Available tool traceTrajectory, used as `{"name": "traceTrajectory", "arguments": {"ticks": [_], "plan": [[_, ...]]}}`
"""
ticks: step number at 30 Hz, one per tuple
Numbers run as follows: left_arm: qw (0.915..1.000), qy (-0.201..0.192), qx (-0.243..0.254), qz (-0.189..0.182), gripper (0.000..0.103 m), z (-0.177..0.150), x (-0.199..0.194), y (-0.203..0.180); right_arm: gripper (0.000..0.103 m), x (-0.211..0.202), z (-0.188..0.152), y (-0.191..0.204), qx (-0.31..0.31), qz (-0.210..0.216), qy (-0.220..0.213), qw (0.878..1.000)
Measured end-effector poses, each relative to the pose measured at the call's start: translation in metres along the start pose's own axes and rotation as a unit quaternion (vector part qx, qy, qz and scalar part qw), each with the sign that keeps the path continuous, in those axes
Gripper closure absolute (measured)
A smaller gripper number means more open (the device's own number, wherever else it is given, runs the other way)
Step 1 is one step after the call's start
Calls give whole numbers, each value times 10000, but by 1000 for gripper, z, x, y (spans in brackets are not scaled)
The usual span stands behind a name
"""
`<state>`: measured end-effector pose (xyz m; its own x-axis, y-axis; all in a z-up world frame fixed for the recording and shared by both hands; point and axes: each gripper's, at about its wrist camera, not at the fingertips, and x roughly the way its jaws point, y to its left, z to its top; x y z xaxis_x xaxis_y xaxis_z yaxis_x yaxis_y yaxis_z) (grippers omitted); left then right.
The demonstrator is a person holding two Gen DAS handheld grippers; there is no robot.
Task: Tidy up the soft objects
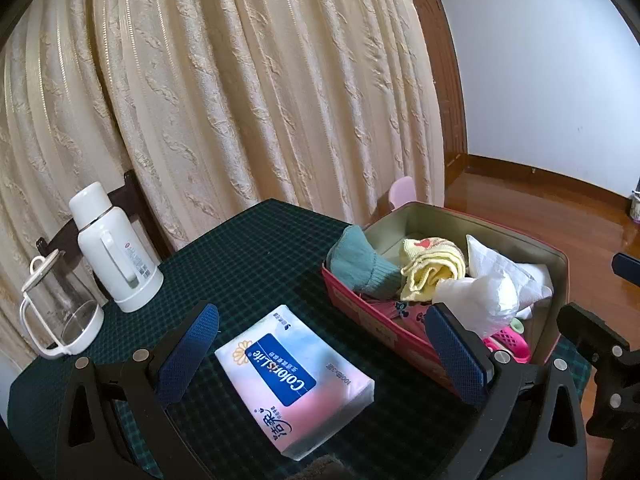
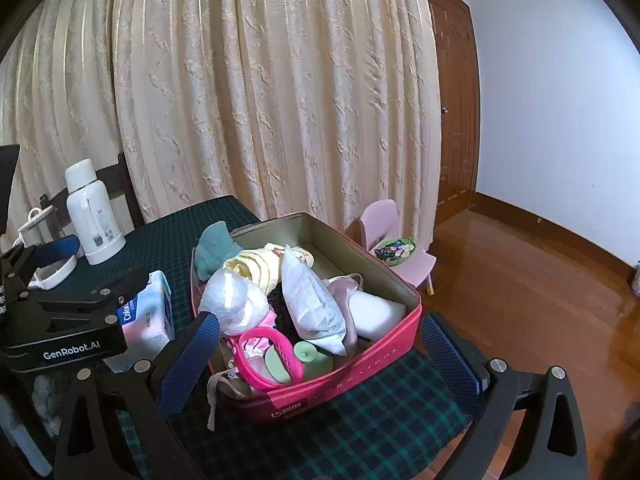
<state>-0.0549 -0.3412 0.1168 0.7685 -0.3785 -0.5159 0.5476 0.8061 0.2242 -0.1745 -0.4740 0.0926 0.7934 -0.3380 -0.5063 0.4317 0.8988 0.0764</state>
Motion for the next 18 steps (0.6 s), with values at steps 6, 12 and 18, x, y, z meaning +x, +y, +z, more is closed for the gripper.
{"name": "traceTrajectory", "arguments": {"ticks": [6,12,18], "plan": [[10000,4,-37,8,0,1,2,2,1,2,0,6,-116,-28,-6,9999],[10000,28,-23,-1,0,1,3,2,1,3,1,7,-99,-40,5,9999],[10000,82,-7,5,0,0,8,2,1,5,1,6,-107,-20,41,9999]]}}
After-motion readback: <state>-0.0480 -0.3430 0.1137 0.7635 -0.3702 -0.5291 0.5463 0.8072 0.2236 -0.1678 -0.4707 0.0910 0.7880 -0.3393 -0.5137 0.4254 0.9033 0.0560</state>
